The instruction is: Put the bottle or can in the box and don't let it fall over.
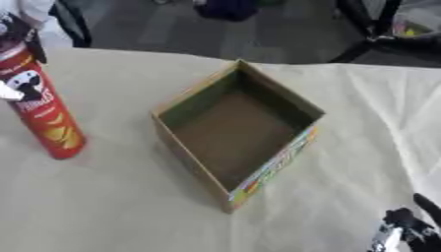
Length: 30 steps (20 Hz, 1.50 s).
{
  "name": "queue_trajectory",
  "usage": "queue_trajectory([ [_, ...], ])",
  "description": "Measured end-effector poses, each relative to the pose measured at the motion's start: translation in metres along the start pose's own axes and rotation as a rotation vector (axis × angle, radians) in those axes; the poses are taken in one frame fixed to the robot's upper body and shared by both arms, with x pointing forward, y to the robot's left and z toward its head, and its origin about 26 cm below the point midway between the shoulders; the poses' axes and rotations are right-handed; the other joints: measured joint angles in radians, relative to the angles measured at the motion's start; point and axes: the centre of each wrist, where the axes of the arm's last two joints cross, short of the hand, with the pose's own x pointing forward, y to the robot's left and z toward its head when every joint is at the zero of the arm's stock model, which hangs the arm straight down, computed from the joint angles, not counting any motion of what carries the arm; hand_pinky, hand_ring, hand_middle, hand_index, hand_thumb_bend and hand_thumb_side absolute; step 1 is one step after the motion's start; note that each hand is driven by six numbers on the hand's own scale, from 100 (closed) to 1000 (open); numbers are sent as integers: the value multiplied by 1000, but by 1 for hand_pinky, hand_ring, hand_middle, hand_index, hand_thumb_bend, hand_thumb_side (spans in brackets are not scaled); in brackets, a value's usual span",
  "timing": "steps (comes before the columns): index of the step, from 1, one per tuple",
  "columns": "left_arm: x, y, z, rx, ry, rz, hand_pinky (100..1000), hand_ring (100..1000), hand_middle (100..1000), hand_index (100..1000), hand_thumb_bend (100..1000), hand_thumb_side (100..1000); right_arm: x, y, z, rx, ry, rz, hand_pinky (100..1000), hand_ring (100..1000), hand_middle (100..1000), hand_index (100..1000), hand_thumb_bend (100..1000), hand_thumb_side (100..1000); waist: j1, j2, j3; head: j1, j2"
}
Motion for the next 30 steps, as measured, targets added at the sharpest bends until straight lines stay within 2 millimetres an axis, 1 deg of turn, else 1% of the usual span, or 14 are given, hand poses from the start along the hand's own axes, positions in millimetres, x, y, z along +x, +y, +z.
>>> queue_trajectory([
  [4,2,0,-2,11,-16,7,203,471,114,208,421,250,0,0,0,2,-2,-2,375,569,731,950,100,643,0,0,-1,0,0],
  [10,7,3,-7,32,-47,28,181,462,100,197,465,265,-1,-1,0,1,-5,0,377,569,731,949,100,644,1,-1,-1,-1,1],
  [18,14,16,-10,63,-76,25,146,439,100,187,472,267,-2,-5,-1,7,-10,4,379,569,731,949,100,645,11,-4,0,-4,2],
  [20,15,17,-10,69,-82,27,141,438,100,186,470,266,-3,-6,-1,6,-9,6,380,569,730,948,100,645,13,-8,0,-6,7],
  [25,21,33,-13,106,-113,23,127,435,100,183,481,265,-4,-8,-3,7,-18,9,385,569,730,947,100,645,21,-21,0,-6,14],
  [26,22,36,-13,115,-122,22,119,432,100,183,466,256,-4,-9,-3,7,-18,11,386,570,730,946,100,645,23,-24,0,-7,16],
  [30,34,51,-23,155,-181,29,100,430,100,182,475,245,-6,-12,-3,12,-20,21,388,570,729,945,100,642,26,-36,-2,-10,19],
])
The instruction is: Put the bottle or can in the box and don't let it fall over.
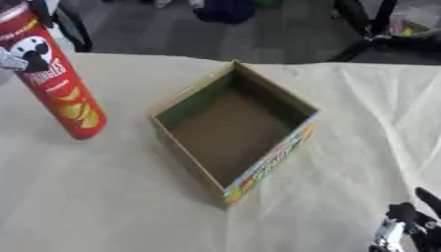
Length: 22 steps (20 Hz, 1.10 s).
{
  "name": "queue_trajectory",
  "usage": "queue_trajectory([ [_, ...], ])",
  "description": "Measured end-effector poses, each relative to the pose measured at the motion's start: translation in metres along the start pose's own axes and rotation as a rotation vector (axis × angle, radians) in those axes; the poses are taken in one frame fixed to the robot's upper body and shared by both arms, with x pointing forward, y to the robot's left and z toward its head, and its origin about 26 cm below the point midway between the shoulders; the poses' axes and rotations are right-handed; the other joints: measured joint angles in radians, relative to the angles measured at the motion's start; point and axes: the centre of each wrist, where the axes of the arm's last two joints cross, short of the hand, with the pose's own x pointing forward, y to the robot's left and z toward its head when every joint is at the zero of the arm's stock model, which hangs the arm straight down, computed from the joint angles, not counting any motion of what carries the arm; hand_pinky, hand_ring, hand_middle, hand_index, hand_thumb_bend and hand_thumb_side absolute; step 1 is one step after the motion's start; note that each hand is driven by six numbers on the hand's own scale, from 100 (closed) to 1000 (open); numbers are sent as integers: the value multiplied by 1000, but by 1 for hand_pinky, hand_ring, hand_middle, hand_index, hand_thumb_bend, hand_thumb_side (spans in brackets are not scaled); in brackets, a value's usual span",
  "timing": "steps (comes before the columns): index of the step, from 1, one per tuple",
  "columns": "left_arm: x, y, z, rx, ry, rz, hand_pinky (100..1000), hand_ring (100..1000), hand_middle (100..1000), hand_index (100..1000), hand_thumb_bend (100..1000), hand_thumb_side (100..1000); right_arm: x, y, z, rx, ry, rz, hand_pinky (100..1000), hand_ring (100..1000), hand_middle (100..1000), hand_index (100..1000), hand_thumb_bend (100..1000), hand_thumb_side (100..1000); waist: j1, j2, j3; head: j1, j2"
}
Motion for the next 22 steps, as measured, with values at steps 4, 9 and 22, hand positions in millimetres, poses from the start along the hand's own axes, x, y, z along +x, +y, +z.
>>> queue_trajectory([
  [4,15,20,-18,55,-83,9,100,428,100,180,502,238,-2,-4,1,9,0,8,389,570,729,944,100,642,11,-14,-2,-7,15],
  [9,36,44,-39,114,-189,32,100,427,100,181,502,217,-4,-8,1,19,-4,16,390,571,729,944,100,643,20,-27,-7,-11,26],
  [22,94,71,-92,176,-452,104,100,419,100,182,429,171,-6,-14,-2,33,-13,14,394,572,729,943,100,646,47,-45,-47,-18,43],
])
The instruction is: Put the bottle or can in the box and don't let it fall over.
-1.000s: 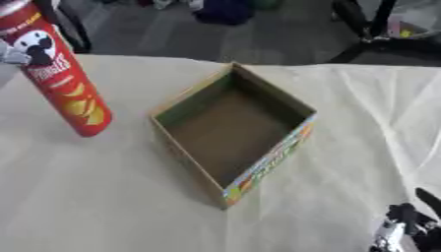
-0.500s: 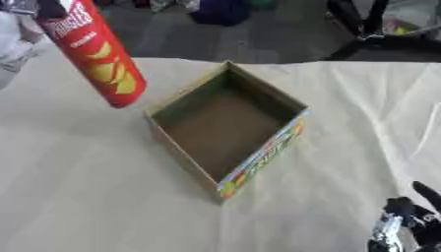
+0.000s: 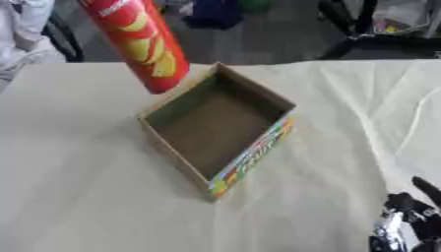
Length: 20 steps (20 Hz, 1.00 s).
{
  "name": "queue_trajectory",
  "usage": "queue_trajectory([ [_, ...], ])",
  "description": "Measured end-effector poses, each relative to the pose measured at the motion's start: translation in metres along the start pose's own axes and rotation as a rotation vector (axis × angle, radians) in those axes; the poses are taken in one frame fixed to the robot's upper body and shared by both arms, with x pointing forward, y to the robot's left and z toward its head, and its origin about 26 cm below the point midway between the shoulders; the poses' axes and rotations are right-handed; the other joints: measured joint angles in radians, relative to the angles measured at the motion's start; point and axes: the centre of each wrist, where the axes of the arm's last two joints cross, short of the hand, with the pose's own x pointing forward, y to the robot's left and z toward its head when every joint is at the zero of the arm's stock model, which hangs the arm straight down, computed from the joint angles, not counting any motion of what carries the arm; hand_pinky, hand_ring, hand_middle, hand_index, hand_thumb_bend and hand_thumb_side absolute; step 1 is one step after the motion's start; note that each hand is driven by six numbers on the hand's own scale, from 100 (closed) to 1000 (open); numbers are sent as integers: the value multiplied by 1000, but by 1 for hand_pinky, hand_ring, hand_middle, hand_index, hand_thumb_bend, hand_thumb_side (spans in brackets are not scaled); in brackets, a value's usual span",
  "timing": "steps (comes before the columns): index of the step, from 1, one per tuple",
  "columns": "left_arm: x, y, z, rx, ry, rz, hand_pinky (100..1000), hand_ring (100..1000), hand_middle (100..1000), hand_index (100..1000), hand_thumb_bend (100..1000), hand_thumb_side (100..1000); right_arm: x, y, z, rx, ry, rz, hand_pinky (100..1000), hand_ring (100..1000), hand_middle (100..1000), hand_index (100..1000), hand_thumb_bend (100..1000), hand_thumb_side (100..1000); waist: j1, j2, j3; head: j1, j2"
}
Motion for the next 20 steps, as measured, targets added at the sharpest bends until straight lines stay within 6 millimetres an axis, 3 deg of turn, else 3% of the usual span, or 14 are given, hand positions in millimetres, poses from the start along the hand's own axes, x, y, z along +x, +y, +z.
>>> queue_trajectory([
  [9,0,-25,-19,-35,-32,34,100,418,100,185,316,174,2,4,-6,-2,-16,-21,395,572,729,943,100,651,6,10,-30,0,7],
  [14,-10,-48,-19,-64,3,42,100,422,100,189,230,177,3,6,-8,-3,-23,-34,392,571,729,944,100,651,1,27,-43,-3,3],
  [20,-18,-61,-17,-81,35,33,100,422,100,191,205,181,4,10,-8,-10,-20,-46,389,571,730,945,100,651,-5,45,-47,-7,-5],
])
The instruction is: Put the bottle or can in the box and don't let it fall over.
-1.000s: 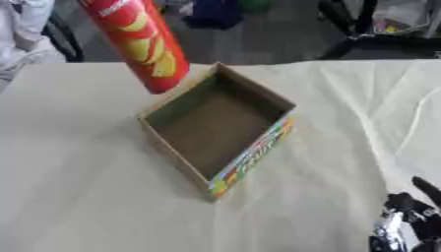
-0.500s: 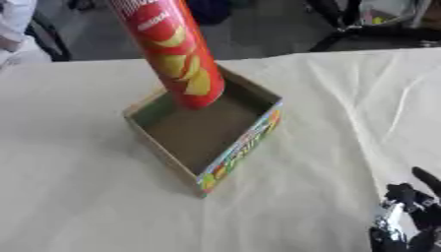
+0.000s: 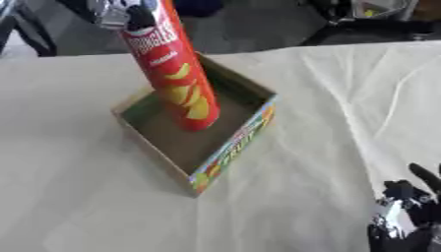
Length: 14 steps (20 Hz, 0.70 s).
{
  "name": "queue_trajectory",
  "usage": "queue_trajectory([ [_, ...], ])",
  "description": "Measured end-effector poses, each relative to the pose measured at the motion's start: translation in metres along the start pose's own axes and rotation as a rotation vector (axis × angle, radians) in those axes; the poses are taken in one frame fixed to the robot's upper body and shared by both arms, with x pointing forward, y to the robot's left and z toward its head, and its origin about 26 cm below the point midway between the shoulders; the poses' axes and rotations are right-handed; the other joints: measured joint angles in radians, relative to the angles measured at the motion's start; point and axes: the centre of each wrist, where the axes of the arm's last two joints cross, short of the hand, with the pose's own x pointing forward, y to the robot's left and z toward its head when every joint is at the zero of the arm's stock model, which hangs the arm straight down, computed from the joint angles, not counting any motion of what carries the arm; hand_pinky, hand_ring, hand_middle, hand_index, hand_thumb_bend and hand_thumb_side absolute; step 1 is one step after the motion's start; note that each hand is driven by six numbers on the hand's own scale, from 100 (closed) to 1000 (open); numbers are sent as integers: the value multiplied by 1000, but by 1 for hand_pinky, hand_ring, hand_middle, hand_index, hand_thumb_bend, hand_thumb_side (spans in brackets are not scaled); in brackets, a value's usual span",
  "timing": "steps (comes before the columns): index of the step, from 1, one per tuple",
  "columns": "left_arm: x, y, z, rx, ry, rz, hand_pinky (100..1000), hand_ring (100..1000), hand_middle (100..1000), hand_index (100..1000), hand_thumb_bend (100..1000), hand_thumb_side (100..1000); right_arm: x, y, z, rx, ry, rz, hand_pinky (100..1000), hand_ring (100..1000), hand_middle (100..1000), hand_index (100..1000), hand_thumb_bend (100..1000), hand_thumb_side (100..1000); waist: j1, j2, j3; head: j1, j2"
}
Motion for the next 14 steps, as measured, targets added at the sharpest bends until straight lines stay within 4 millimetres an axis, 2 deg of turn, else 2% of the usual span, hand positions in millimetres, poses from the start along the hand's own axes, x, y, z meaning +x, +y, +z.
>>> queue_trajectory([
  [4,-2,-6,-1,-5,3,-2,100,423,100,200,184,181,2,3,0,-3,2,-9,387,570,731,945,100,651,-6,12,-4,0,-7],
  [5,-2,-7,-2,-4,1,-2,100,442,100,252,189,186,2,4,0,-4,5,-11,386,570,731,946,100,632,-7,15,-4,0,-10],
  [8,-3,-10,0,-5,5,-1,106,486,143,307,196,212,3,7,0,-7,7,-19,385,570,731,946,100,652,-9,23,-6,0,-17],
  [9,-3,-10,0,-5,7,-6,257,564,251,376,229,240,4,8,0,-9,9,-21,384,570,731,946,100,643,-10,26,-6,0,-19],
  [10,-4,-11,0,-6,10,-12,279,578,271,387,241,247,4,9,0,-10,10,-21,384,570,731,946,100,652,-12,28,-6,0,-22],
  [11,-4,-12,1,-7,14,-19,489,690,440,507,259,271,4,9,0,-10,10,-23,384,570,732,946,100,652,-12,30,-7,0,-23],
  [12,-5,-13,1,-9,19,-26,587,744,510,574,246,270,4,10,0,-9,9,-25,384,570,732,946,100,652,-12,32,-7,0,-23],
  [13,-6,-14,2,-12,24,-34,766,831,649,683,229,261,5,11,0,-8,8,-27,383,569,732,946,100,653,-12,36,-8,0,-23],
  [14,-7,-15,2,-13,29,-41,837,874,721,733,204,278,5,11,0,-8,8,-27,383,569,732,947,100,653,-12,38,-8,0,-23],
])
